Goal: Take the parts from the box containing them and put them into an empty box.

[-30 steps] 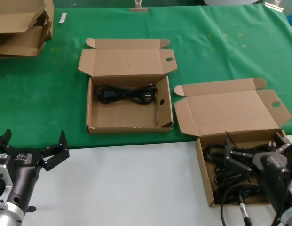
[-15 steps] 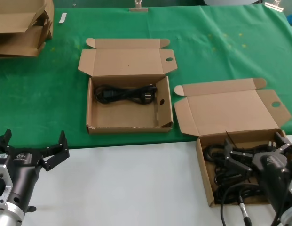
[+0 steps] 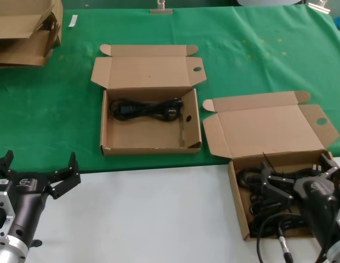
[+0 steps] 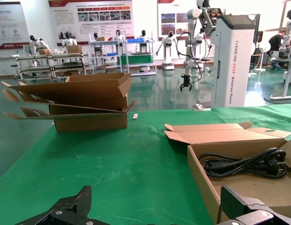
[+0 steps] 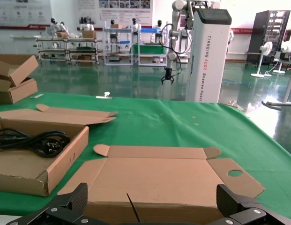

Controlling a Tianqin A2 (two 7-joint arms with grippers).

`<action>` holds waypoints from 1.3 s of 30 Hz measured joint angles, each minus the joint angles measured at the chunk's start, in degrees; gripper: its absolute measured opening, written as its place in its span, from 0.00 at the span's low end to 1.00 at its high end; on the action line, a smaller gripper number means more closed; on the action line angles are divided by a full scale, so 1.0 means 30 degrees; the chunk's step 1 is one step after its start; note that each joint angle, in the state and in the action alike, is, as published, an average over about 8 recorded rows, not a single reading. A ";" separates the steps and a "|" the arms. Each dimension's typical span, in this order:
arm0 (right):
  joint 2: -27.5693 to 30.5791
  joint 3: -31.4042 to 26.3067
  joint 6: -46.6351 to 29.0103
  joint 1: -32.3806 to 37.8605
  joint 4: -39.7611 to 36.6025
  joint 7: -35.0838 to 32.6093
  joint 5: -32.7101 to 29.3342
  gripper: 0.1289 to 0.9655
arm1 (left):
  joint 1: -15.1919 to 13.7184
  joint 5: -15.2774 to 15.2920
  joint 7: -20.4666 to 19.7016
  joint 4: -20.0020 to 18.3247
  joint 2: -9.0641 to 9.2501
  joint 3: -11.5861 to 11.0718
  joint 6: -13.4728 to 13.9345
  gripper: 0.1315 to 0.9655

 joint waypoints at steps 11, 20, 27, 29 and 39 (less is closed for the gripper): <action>0.0000 0.0000 0.0000 0.0000 0.0000 0.0000 0.0000 1.00 | 0.0000 0.0000 0.0000 0.0000 0.0000 0.0000 0.0000 1.00; 0.0000 0.0000 0.0000 0.0000 0.0000 0.0000 0.0000 1.00 | 0.0000 0.0000 0.0000 0.0000 0.0000 0.0000 0.0000 1.00; 0.0000 0.0000 0.0000 0.0000 0.0000 0.0000 0.0000 1.00 | 0.0000 0.0000 0.0000 0.0000 0.0000 0.0000 0.0000 1.00; 0.0000 0.0000 0.0000 0.0000 0.0000 0.0000 0.0000 1.00 | 0.0000 0.0000 0.0000 0.0000 0.0000 0.0000 0.0000 1.00; 0.0000 0.0000 0.0000 0.0000 0.0000 0.0000 0.0000 1.00 | 0.0000 0.0000 0.0000 0.0000 0.0000 0.0000 0.0000 1.00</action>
